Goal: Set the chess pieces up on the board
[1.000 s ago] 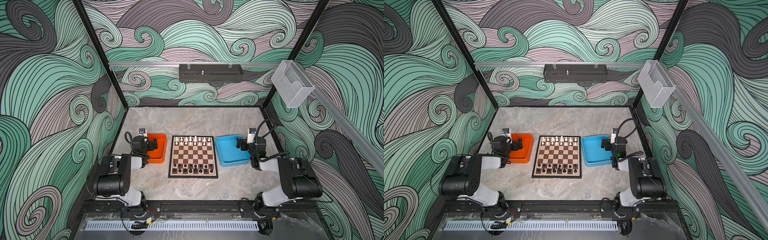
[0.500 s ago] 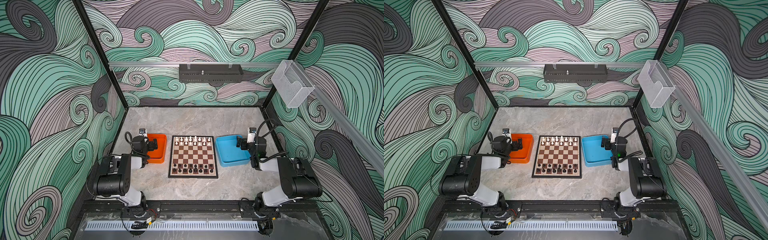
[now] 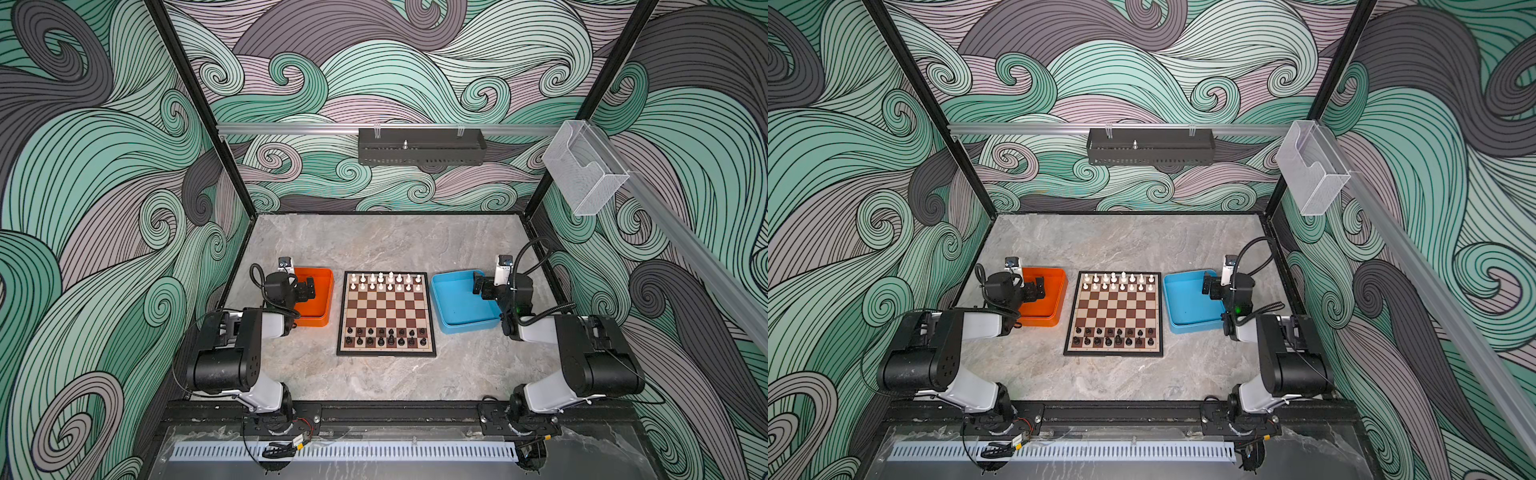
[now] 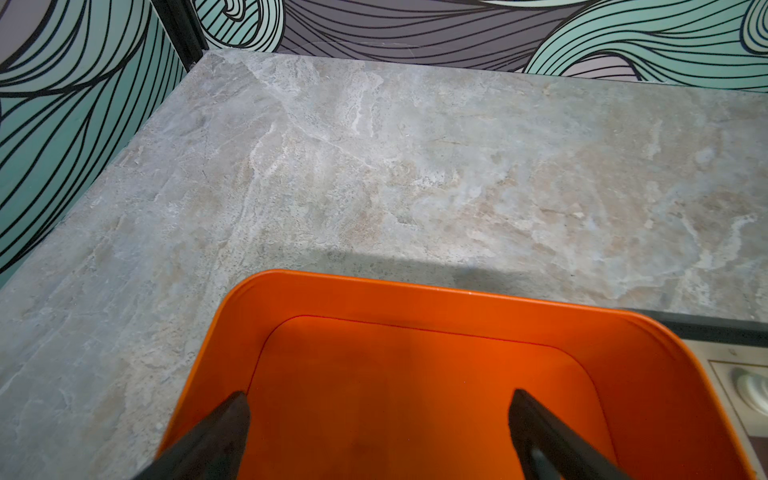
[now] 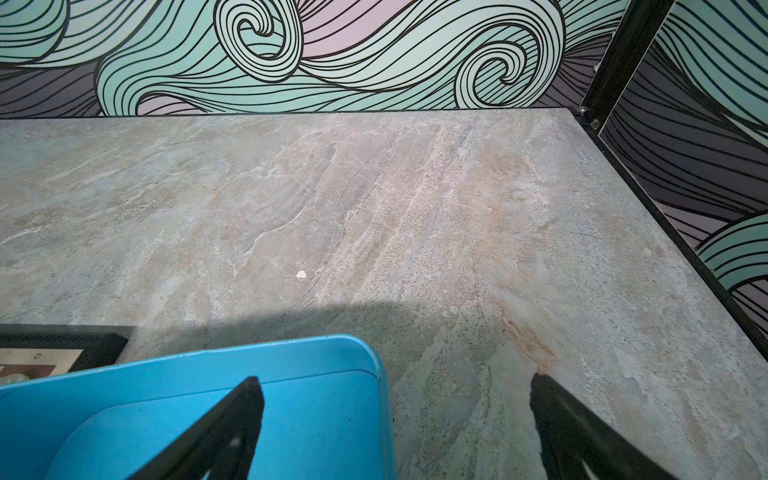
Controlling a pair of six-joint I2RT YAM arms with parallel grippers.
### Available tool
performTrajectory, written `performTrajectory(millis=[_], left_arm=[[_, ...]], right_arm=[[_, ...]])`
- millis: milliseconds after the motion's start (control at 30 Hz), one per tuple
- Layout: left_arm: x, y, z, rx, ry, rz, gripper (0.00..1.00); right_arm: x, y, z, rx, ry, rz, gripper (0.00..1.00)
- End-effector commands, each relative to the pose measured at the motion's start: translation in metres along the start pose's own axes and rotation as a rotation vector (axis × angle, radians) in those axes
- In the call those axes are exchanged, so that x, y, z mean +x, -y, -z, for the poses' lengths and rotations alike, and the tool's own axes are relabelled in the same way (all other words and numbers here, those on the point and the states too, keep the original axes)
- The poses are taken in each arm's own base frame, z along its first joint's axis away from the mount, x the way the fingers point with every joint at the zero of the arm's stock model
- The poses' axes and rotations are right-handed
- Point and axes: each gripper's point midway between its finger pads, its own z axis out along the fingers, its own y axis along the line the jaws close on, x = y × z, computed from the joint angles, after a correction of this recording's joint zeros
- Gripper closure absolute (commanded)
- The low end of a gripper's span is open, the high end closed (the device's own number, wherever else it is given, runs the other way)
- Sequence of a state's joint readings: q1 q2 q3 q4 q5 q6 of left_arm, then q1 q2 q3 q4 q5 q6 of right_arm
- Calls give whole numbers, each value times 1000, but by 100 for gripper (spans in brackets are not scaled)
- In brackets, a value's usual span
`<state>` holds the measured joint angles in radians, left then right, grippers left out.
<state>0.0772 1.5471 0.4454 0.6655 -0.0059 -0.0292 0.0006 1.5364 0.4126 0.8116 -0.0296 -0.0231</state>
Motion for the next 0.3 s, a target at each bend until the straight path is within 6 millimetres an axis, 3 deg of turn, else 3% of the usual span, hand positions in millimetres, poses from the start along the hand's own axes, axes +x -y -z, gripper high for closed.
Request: performTrajectory(millis=[0, 267], left_arm=[[-19, 0, 0, 4, 39, 8, 1], [-19, 0, 0, 4, 37, 7, 1]], right_arm=[[-4, -2, 0, -12, 19, 8, 1], [-3, -2, -1, -11, 15, 8, 1]])
